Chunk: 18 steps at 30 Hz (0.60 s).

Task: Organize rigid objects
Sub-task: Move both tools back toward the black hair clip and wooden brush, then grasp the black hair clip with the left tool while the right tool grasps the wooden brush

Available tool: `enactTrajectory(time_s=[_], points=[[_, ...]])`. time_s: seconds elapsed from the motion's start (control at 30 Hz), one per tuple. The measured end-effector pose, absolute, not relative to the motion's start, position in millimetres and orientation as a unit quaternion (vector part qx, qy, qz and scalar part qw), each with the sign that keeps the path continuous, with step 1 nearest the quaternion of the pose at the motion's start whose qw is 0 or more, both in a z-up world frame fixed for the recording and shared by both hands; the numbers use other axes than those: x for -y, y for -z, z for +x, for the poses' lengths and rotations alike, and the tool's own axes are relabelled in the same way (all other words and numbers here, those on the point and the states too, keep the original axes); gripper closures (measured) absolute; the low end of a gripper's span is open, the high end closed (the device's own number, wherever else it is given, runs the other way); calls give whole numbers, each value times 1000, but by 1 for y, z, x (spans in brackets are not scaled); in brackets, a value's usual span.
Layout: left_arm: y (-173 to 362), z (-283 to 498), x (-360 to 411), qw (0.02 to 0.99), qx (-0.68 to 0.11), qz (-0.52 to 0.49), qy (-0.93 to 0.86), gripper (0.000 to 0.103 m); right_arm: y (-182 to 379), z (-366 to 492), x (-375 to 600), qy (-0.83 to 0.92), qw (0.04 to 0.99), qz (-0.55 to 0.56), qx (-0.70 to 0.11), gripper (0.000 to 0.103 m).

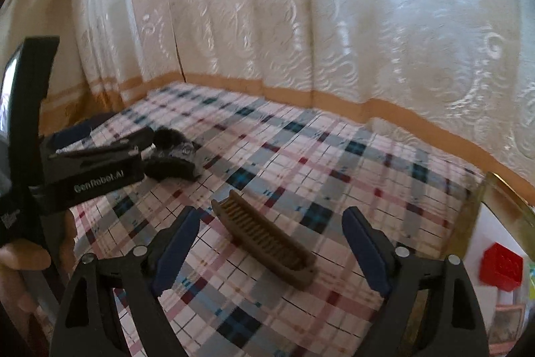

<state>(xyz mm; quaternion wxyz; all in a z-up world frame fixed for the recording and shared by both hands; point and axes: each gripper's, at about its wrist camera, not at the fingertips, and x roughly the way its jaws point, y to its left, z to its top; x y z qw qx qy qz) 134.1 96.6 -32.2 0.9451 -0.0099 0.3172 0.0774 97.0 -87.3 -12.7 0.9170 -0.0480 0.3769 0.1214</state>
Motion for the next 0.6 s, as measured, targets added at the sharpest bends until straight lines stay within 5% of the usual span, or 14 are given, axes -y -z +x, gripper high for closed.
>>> enactTrajectory(time_s=[0.13, 0.2, 0.43, 0.5, 0.6], points=[[38, 143, -97, 939, -339, -15, -58, 0, 24, 113, 82, -127, 901, -53, -412, 22], [39, 146, -94, 937, -344, -11, -52, 0, 29, 118, 78, -139, 890, -56, -431, 35], [39, 147, -74, 936, -348, 32, -39, 0, 38, 124, 75, -138, 876, -60, -457, 39], [40, 149, -72, 935, -352, 37, -38, 0, 36, 123, 76, -148, 877, -55, -453, 63], [41, 152, -71, 933, -357, 35, -38, 0, 36, 123, 77, -159, 875, -48, -454, 71]])
